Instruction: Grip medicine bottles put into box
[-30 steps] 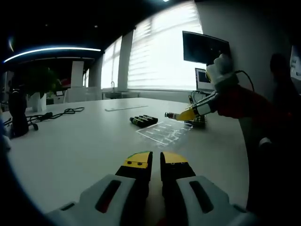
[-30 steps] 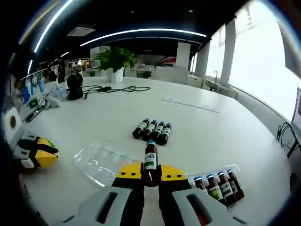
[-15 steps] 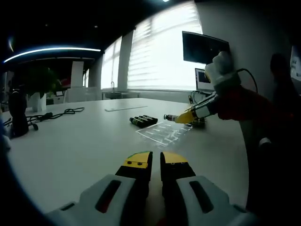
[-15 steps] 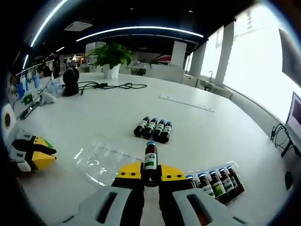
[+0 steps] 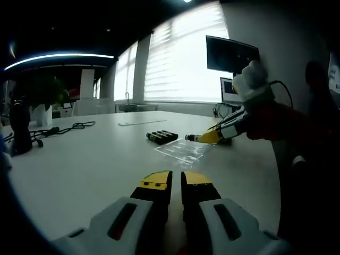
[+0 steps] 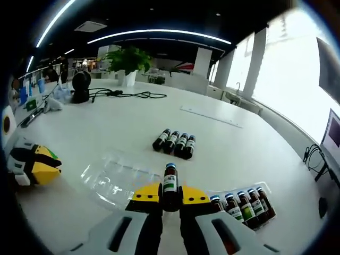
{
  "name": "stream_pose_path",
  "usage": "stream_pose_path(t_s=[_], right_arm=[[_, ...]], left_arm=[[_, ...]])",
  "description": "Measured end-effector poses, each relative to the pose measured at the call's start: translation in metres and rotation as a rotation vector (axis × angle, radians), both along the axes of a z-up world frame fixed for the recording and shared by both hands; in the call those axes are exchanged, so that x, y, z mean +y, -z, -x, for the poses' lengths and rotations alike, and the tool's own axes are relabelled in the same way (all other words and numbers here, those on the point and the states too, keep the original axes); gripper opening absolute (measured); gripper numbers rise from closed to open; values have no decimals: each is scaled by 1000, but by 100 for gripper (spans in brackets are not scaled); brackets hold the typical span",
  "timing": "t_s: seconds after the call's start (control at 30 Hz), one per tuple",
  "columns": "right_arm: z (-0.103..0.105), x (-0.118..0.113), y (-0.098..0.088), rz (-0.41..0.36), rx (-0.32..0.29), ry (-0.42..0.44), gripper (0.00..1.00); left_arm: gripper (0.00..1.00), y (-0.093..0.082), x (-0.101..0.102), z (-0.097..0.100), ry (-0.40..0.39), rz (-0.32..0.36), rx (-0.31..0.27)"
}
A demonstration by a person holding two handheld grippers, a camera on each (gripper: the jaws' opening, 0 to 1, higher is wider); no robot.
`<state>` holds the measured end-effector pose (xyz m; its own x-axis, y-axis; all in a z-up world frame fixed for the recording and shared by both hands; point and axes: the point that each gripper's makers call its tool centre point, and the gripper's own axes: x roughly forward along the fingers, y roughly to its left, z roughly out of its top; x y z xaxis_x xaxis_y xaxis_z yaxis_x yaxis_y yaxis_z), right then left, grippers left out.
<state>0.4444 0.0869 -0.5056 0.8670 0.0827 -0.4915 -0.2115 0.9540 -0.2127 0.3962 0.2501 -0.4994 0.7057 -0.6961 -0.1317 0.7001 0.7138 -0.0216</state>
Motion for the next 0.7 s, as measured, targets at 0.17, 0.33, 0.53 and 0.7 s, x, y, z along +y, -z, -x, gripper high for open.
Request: stream_pose_path(t_s=[0.17, 0.33, 0.53, 0.7], right_arm=[[1, 1, -2, 0, -19, -6, 3], [2, 0, -9, -32, -39, -15, 2], [1, -6, -11, -62, -25, -33, 2], [8, -13, -14, -54, 11, -72, 1]], left_arm=[[2, 0, 0, 0, 0, -1, 0], [2, 1, 0, 0, -2, -4, 1], [2, 1, 0, -1, -3, -5, 1], [2, 1, 0, -1, -4, -6, 1]])
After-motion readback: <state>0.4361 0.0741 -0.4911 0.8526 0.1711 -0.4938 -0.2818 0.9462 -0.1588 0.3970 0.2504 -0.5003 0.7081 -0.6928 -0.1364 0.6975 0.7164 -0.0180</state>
